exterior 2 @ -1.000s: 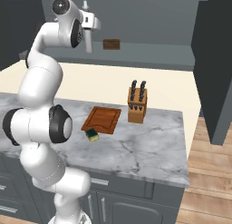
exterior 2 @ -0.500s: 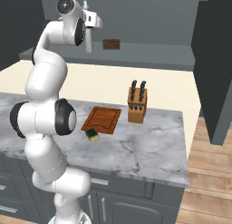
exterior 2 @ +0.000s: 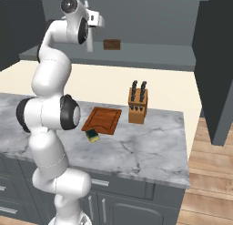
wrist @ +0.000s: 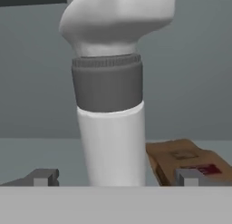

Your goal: Pick the sponge and spray from the cabinet and place them on the counter.

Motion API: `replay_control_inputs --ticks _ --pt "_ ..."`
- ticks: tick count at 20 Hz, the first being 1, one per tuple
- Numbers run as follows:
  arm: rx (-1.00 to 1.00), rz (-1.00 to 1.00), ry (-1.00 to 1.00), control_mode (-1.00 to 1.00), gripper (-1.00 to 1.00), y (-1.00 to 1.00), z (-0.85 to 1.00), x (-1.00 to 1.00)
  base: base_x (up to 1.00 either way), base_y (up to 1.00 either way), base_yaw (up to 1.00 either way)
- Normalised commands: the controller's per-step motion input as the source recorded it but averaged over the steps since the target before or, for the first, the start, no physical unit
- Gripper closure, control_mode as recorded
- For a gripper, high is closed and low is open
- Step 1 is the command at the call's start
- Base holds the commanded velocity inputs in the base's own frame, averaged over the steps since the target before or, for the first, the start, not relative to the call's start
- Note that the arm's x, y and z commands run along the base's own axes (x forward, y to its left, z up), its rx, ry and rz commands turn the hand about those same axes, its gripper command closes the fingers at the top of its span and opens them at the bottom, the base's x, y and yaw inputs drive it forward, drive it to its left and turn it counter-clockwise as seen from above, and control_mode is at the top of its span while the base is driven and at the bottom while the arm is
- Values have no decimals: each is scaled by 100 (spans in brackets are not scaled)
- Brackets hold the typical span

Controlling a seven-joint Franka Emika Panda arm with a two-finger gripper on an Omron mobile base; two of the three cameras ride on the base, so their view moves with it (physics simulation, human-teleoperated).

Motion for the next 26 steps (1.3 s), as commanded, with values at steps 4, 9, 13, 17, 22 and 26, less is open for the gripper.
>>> replay_control_inputs --ticks 4,9,13,17,22,26 --pt "-1 0 0 -100 100 8 0 7 0 0 0" --pt "0 0 0 -100 100 0 0 0 0 0 0" --pt "2 0 -4 -100 100 -1 0 -16 0 0 0" --pt "7 0 -13 -100 100 -4 0 -55 0 0 0" --pt "8 0 -17 -100 100 -7 0 -85 0 0 0" --pt "7 0 -16 -100 100 -8 0 -88 0 0 0"
